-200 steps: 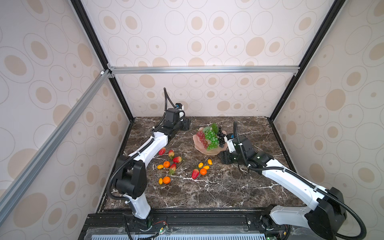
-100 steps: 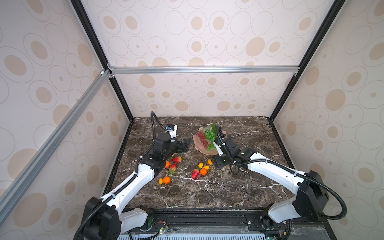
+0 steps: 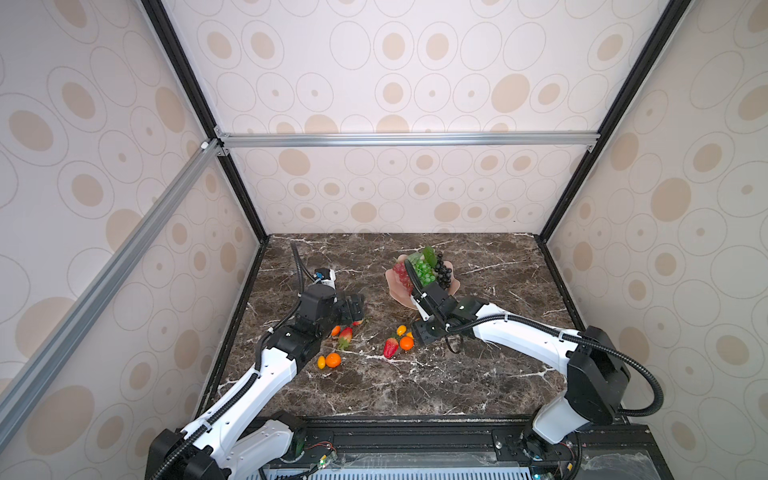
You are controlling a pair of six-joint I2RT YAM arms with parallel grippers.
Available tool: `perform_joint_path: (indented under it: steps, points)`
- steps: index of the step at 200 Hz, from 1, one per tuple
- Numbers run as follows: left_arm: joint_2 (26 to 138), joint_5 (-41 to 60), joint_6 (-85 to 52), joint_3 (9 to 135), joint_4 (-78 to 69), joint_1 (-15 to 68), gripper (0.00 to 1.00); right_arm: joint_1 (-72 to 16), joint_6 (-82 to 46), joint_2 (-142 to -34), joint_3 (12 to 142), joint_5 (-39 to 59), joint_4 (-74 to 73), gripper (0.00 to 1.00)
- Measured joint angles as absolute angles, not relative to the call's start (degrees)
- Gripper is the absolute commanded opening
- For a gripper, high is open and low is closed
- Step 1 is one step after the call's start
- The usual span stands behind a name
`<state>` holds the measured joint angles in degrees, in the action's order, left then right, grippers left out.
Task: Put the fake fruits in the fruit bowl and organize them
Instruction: 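Move the right gripper toward the yellow and orange fruits while left gripper withdraws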
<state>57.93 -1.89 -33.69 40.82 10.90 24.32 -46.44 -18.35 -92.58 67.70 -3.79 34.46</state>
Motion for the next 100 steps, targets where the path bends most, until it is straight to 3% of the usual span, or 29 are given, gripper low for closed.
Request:
perform_joint_path:
  steps: [100]
  points:
    - [51.6,13.9,-35.3,30.1,1.2,23.1,0.98,-50.3,-19.0,-104.0,74.2,-0.2,38.9,0.65]
